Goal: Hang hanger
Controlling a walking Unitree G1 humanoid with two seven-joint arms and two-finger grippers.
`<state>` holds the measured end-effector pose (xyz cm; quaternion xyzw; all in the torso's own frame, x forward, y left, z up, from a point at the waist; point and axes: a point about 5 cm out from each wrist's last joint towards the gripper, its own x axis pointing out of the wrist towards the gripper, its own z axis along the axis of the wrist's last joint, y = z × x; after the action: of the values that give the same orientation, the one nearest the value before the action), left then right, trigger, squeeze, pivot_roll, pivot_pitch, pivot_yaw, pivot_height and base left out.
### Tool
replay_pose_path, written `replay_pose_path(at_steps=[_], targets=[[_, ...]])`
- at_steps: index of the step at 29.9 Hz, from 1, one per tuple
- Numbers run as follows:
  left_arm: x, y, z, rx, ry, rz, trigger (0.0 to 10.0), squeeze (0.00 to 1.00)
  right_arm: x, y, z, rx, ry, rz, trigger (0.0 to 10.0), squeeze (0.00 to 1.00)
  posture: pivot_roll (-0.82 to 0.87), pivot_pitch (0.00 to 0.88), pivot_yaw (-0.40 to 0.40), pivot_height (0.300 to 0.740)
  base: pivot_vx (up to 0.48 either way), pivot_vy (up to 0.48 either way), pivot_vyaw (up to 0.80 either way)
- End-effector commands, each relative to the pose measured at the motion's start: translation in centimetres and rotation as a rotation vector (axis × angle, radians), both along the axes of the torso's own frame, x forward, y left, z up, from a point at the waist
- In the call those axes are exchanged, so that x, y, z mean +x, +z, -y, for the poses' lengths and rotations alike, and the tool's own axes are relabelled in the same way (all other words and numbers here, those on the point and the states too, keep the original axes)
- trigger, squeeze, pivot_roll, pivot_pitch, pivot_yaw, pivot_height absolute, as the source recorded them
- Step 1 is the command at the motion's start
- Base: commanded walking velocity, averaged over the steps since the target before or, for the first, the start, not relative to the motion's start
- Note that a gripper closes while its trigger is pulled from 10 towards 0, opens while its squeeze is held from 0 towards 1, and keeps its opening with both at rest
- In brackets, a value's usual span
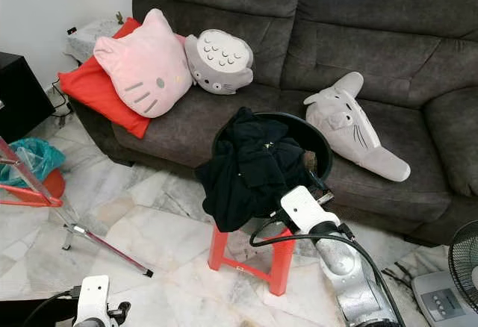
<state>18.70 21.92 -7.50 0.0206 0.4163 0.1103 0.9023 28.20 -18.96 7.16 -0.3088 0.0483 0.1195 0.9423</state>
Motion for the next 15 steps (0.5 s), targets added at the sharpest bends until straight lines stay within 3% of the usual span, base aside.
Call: replay_pose_path(at_steps=[1, 10, 15], targets=[[-0.3, -0.1, -0.2, 0.014, 0.002, -0.012, 10.0, 0.00, 0.4, 0.2, 0.1, 0.003, 0.000, 0.010, 10.0, 0.00, -0.08, 0.000, -0.015, 0.728, 0.000, 0.000, 0.00], [-0.2, -0.1, -0.2, 0.013, 0.004, -0.009, 10.0, 0.00, 1.7, 0.8, -0.3, -0.005, 0.026, 0.033, 10.0, 0.00, -0.08, 0.000, -0.012, 0.728, 0.000, 0.000, 0.00], [-0.2, -0.1, -0.2, 0.015, 0.003, -0.008, 10.0, 0.00, 2.5, -0.2, -0.2, -0.082, 0.001, -0.031, 10.0, 0.00, -0.07, 0.000, -0.009, 0.728, 0.000, 0.000, 0.00]])
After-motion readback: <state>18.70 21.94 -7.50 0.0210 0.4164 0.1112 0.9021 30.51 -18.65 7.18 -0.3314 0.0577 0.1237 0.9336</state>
